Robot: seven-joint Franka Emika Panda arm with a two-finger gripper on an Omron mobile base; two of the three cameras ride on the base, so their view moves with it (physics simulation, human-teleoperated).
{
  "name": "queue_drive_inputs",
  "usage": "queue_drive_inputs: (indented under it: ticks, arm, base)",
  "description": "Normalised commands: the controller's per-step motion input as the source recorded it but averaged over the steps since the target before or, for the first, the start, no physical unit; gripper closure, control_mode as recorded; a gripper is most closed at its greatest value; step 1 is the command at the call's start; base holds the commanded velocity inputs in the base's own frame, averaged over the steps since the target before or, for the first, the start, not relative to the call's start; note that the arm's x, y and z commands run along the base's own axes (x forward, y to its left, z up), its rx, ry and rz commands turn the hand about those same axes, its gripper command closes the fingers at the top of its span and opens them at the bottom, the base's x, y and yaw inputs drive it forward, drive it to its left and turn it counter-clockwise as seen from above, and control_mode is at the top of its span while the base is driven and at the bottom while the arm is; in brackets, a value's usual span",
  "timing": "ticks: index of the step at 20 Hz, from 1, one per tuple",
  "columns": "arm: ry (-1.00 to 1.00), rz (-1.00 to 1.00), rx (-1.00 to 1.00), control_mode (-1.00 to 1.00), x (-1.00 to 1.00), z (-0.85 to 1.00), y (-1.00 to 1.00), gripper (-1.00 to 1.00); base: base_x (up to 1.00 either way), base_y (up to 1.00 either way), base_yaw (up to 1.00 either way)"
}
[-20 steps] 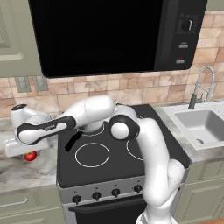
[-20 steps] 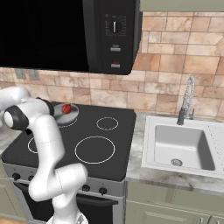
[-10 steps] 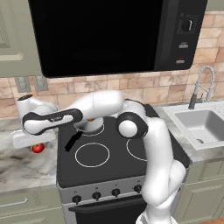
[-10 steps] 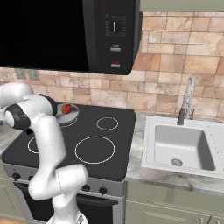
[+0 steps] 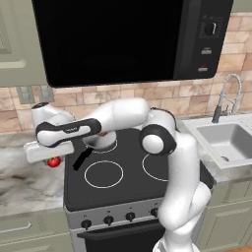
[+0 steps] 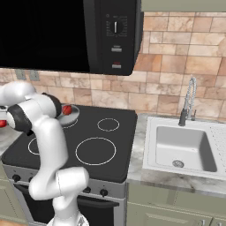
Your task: Place the pan on the rear left burner on the stove. Then place the tomato and the onion in the pan and turn on the rear left burner.
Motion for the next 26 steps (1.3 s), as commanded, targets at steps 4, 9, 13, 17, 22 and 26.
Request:
queue_drive_inputs:
  ticks: [4,9,13,17,22,26]
  arm:
    - [-0.06,0.0,0.0,-1.0,0.15,0.0,-0.37,1.0]
    - [-0.1,0.0,0.0,-1.0,0.17,0.04,-0.35,1.0]
    - [-0.09,0.0,0.0,-1.0,0.25,0.1,-0.33,1.0]
    - [-0.06,0.0,0.0,-1.0,0.27,0.05,-0.32,1.0]
    - [-0.02,0.0,0.0,-1.0,0.49,0.16,-0.33,1.0]
    - [0.0,0.0,0.0,-1.0,0.55,0.17,-0.26,1.0]
  base:
    - [0.0,0.0,0.0]
    - [0.0,0.0,0.0]
    - [0.0,0.0,0.0]
    - [0.0,0.0,0.0]
    - [0.0,0.0,0.0]
    - [0.0,0.0,0.0]
